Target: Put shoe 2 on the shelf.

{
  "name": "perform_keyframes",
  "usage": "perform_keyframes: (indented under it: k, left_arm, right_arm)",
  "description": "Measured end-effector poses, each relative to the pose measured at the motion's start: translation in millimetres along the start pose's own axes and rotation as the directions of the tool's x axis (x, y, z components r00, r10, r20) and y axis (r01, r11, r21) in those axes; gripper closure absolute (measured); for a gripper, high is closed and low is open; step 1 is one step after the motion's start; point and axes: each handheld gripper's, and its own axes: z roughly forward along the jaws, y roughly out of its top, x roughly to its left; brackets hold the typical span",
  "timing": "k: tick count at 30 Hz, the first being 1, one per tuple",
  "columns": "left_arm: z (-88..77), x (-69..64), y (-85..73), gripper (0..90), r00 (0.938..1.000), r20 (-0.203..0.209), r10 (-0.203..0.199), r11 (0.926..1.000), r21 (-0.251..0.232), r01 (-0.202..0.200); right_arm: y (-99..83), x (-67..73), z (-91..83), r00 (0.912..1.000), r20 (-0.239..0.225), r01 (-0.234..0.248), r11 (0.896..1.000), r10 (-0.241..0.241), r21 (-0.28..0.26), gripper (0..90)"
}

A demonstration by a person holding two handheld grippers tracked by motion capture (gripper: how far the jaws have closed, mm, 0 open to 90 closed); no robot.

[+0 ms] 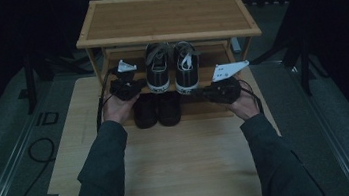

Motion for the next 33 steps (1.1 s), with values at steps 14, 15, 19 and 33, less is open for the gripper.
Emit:
perform_keyframes:
  k: [14, 15, 19, 33]
  left_arm:
    - [0.0, 0.0, -0.3, 90.0, 1.0000, 0.000, 0.000, 1.0000, -0.002, 0.000]
    - [0.0, 0.1, -0.4, 90.0, 1.0000, 0.000, 0.000, 1.0000, -0.003, 0.000]
    - [-0.2, -0.2, -0.8, 90.0, 1.0000, -0.002, 0.001, 1.0000, -0.004, -0.001]
    - [0.0, -1.8, 0.0, 90.0, 0.9999, -0.012, 0.001, 1.0000, -0.002, -0.001]
  right_arm:
    - [-2.0, -1.8, 2.2, 0.9999, 0.010, -0.010, 1.000, 0.010, 0.004, 90.0]
    - [-1.8, -1.9, 2.2, 0.9999, 0.012, -0.009, 1.000, 0.009, 0.005, 90.0]
    - [-2.4, -3.7, 2.6, 0.9989, 0.047, -0.002, 1.000, 0.001, 0.015, 90.0]
    - [-3.0, -4.3, 10.0, 0.9989, 0.044, -0.018, 1.000, 0.017, 0.012, 90.0]
